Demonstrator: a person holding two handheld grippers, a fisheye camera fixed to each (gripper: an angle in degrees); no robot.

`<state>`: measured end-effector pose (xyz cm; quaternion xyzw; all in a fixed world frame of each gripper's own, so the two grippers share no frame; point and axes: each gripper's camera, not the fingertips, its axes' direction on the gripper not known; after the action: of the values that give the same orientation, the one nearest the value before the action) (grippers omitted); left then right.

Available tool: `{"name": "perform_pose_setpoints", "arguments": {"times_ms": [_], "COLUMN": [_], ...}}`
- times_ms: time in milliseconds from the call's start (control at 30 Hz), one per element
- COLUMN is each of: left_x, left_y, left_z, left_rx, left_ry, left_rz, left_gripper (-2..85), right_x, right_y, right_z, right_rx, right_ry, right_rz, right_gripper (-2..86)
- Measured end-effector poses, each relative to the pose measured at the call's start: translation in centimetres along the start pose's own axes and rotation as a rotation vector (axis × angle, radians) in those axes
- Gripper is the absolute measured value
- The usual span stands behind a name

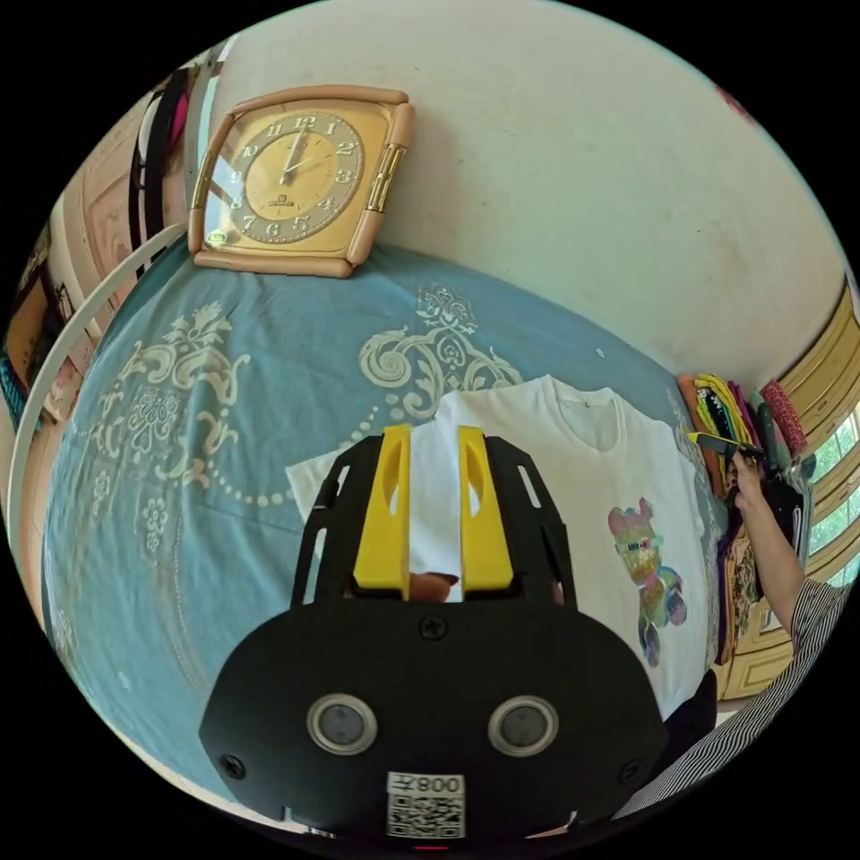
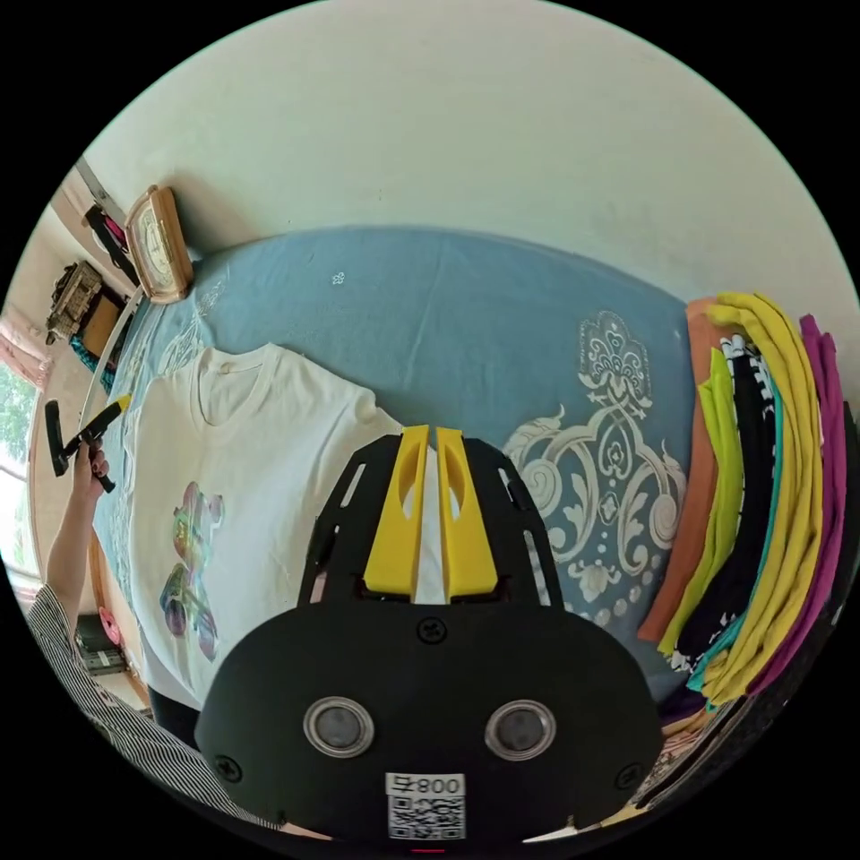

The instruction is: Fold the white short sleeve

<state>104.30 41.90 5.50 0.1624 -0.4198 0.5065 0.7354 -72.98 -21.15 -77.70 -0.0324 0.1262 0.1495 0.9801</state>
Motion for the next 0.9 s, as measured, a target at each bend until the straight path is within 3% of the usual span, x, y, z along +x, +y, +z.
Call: {"name": "perform_pose_setpoints", "arguments": {"times_ms": [167,333,400,633,767,900], "left_x": [-4.7,-4.0,-3.7,-5.1,-7.1,-8.2], "left_y": [6.5,8.7,8.7,11.6,14.4,17.7], "left_z": [-2.5,-2.4,-2.8,-8.9,-8.5,-11.2], "left_rx": [-0.069,-0.121,-0.146,-0.040,-0.100,-0.053], "left_ry": [-0.030,-0.161,-0.118,-0.166,-0.138,-0.101], "left_rz": [-0.173,-0.149,-0.120,-0.130,-0.229,-0.306], "left_gripper": [10.1,6.1,3.6,2.3,3.1,4.0], "right_x": [3.6,4.0,3.4,4.9,6.8,8.8], "right_y": [6.7,10.2,10.5,13.2,14.6,17.5], "right_z": [-1.4,-1.4,-1.9,-7.6,-6.9,-9.4], "right_rx": [-0.053,-0.078,-0.107,-0.101,-0.186,-0.139], "right_ry": [0.011,0.035,0.032,0.129,0.084,0.033], "right_rz": [0.101,0.164,0.140,0.111,0.163,0.249], "right_gripper": [5.6,4.7,2.7,0.8,0.6,0.5]}}
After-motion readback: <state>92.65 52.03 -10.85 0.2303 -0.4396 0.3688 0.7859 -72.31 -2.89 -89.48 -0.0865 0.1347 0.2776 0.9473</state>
